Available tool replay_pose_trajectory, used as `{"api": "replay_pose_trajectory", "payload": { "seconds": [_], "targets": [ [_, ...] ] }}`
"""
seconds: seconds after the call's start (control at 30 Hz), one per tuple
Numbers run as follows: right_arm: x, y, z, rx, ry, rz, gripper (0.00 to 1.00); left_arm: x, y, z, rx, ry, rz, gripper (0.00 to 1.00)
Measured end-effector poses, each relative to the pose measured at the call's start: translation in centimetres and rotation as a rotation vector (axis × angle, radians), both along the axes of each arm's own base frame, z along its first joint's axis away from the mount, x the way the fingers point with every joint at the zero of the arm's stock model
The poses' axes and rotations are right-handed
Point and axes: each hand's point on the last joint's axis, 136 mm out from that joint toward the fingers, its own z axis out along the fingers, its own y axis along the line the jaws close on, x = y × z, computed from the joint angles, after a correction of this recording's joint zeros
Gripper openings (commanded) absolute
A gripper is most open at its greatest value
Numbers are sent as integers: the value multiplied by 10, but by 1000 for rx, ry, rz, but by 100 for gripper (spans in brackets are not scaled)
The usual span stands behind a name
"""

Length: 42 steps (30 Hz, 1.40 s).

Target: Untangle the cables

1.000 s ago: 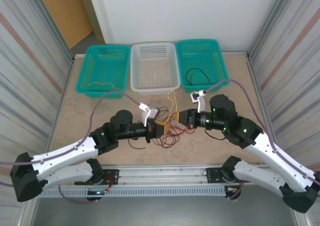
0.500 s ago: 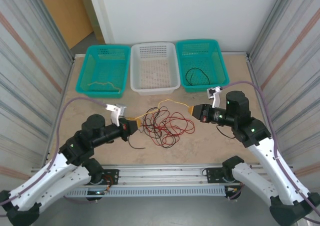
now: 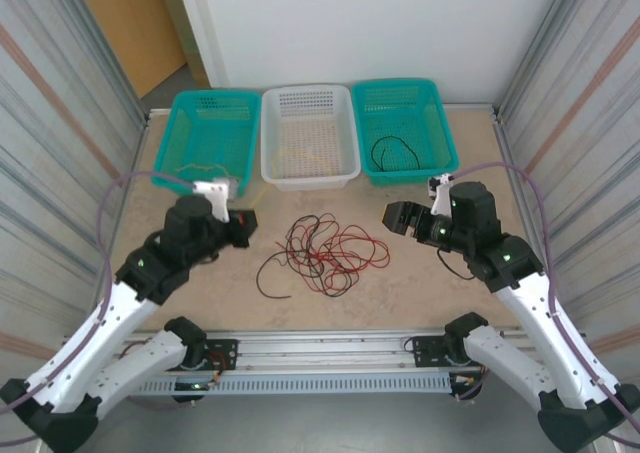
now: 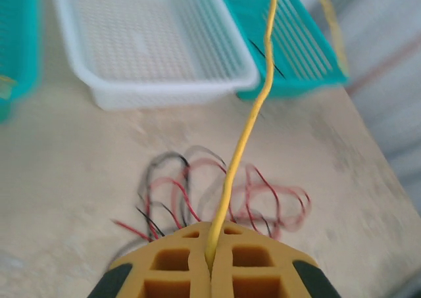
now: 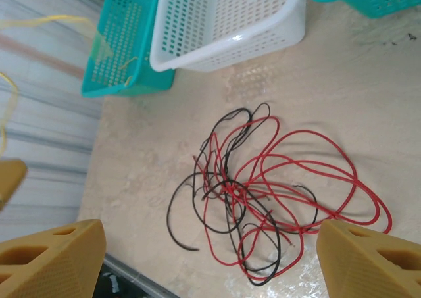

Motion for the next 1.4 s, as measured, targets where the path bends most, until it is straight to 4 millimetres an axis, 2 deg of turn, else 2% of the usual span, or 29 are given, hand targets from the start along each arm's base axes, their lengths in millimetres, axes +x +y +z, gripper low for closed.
{"api": "replay_pose_trajectory", "payload": {
  "seconds": [0.07,0.13,0.2,0.33,0.37,0.43,0.47,0.5,0.6,0.7,0.8,0.9,1.0,1.1,1.17,1.23,1.3,1.4],
  "targets": [
    [-1,4,-2,0,4,4,79,31,22,15,-12,-15,115,0],
    [-7,12,-7,-18,14,29,78,62,44,20,-20,-9,217,0],
    [-13,23,-13,-50,19,63,78,91,64,20,-26,6,304,0],
    [-22,35,-20,-90,20,95,77,138,89,10,-28,59,407,0],
    [-23,36,-21,-98,20,96,77,149,93,6,-25,74,426,7],
    [-25,36,-23,-112,19,94,77,166,97,-3,-20,102,445,43],
    [-25,36,-23,-118,18,92,77,173,99,-9,-17,114,454,58],
    [-26,36,-24,-122,17,91,77,178,100,-14,-11,124,464,67],
    [-26,33,-26,-136,21,75,76,189,105,-30,10,158,490,74],
    [-27,29,-30,-152,33,57,77,194,109,-36,22,175,506,76],
    [-28,26,-33,-169,42,46,77,187,108,-31,14,167,496,73],
    [-28,25,-37,-187,51,39,76,168,93,-14,13,123,437,71],
    [-25,28,-49,-235,81,40,76,130,41,10,31,40,271,71],
    [-23,38,-72,-311,131,62,80,69,-25,20,40,-26,37,71],
    [-22,49,-88,-369,166,87,81,26,-53,10,50,-34,-92,70],
    [-19,61,-98,-420,184,111,81,-4,-65,-7,70,-18,-170,69],
    [-13,76,-104,-468,190,131,77,-24,-68,-27,100,14,-213,68],
    [1,102,-106,-512,179,150,70,-40,-59,-48,120,54,-207,68]
  ]
}}
